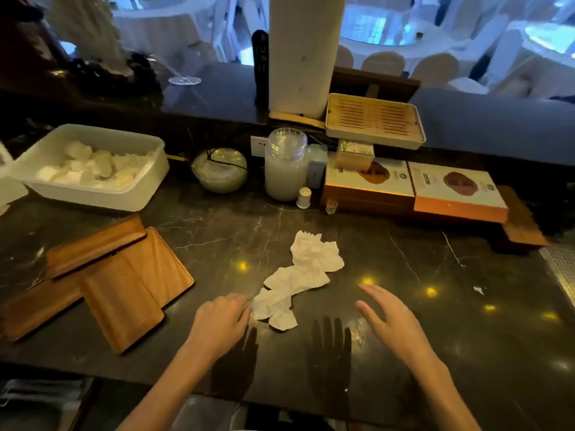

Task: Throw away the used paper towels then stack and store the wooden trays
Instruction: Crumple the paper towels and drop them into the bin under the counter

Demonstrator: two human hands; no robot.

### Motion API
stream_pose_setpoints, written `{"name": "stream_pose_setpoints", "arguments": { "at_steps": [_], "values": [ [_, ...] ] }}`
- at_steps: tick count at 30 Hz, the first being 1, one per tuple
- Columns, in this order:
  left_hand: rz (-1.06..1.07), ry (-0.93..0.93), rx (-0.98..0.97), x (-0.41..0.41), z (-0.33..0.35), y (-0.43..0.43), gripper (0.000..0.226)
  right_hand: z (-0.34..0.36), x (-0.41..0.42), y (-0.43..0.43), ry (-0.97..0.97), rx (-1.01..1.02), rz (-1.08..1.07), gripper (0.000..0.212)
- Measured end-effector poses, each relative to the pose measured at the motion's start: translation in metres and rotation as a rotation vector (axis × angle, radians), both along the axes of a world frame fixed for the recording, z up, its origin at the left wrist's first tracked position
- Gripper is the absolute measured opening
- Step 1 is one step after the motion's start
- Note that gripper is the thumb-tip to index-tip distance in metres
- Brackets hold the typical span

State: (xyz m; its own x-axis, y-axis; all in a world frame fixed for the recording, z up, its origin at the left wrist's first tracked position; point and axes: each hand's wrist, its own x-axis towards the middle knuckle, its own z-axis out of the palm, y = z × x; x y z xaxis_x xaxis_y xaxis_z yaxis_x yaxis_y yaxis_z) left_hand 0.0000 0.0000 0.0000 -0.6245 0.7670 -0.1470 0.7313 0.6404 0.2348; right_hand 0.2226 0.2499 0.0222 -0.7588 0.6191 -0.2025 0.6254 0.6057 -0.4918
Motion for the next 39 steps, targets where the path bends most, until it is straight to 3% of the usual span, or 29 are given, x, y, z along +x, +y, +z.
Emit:
{"name": "stream_pose_setpoints", "arguments": {
  "at_steps": [3,7,11,14,20,25,35,39],
  "values": [
    [0.068,0.036,-0.004,0.010,-0.007,0.023,0.032,-0.009,-0.024,0.028,-0.027,0.045,0.088,0.041],
    [0.237,-0.075,0.029,0.032,-0.028,0.051,0.031,-0.037,-0.081,0.042,-0.118,0.019,0.278,0.034],
    [0.294,-0.157,0.071,0.049,-0.064,0.075,0.033,-0.070,-0.150,0.035,-0.171,-0.024,0.478,0.035],
    [0.286,-0.191,-0.029,0.053,-0.085,0.092,0.035,-0.094,-0.183,0.025,-0.269,0.040,0.638,0.040],
    [0.298,-0.156,-0.198,0.051,-0.106,0.089,0.045,-0.135,-0.187,0.016,-0.325,0.150,0.627,0.046],
    [0.265,-0.126,-0.203,0.055,-0.115,0.062,0.035,-0.140,-0.180,0.012,-0.207,0.200,0.608,0.028],
    [0.424,-0.253,0.094,0.061,-0.116,-0.011,0.035,-0.105,-0.134,-0.012,0.160,-0.347,0.327,0.046],
    [0.505,-0.329,0.270,0.058,-0.118,-0.033,0.035,-0.095,-0.112,-0.031,0.220,-0.673,-0.003,0.041]
  ]
}}
